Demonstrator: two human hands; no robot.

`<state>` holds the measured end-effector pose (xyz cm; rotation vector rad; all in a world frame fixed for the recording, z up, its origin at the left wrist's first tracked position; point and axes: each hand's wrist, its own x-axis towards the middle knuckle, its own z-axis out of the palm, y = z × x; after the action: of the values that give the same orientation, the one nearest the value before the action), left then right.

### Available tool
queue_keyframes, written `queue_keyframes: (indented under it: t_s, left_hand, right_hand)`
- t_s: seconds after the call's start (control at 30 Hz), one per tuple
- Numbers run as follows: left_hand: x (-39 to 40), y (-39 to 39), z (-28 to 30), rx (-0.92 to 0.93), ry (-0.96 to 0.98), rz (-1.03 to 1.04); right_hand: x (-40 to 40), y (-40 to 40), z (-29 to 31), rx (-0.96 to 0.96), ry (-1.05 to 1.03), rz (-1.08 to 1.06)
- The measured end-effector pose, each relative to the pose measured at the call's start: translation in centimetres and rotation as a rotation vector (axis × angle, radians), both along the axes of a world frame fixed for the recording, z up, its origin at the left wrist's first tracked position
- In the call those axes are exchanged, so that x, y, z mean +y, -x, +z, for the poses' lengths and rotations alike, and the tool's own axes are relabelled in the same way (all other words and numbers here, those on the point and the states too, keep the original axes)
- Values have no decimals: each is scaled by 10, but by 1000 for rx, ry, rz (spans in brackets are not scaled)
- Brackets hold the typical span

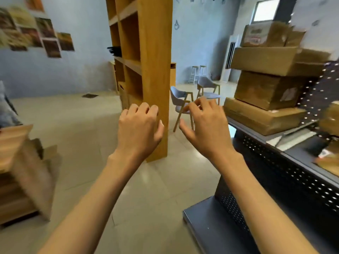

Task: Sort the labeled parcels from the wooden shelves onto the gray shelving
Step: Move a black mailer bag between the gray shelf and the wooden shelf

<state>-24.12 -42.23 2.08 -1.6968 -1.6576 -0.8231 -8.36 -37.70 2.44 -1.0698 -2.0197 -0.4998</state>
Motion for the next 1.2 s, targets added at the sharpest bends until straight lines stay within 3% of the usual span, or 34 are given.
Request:
queue_keyframes:
  t_s: [0.33, 0.73, 1.2]
  left_hand:
    - [142, 132, -28, -11, 50, 174]
    - [327, 301, -20, 36, 30, 362]
    - [548, 556, -49, 9, 66, 261]
  right_hand:
    - [166, 137, -27, 3, 80, 155]
    - [375, 318, -21, -7, 123, 381]
    - [587, 564, -59, -32, 161, 212]
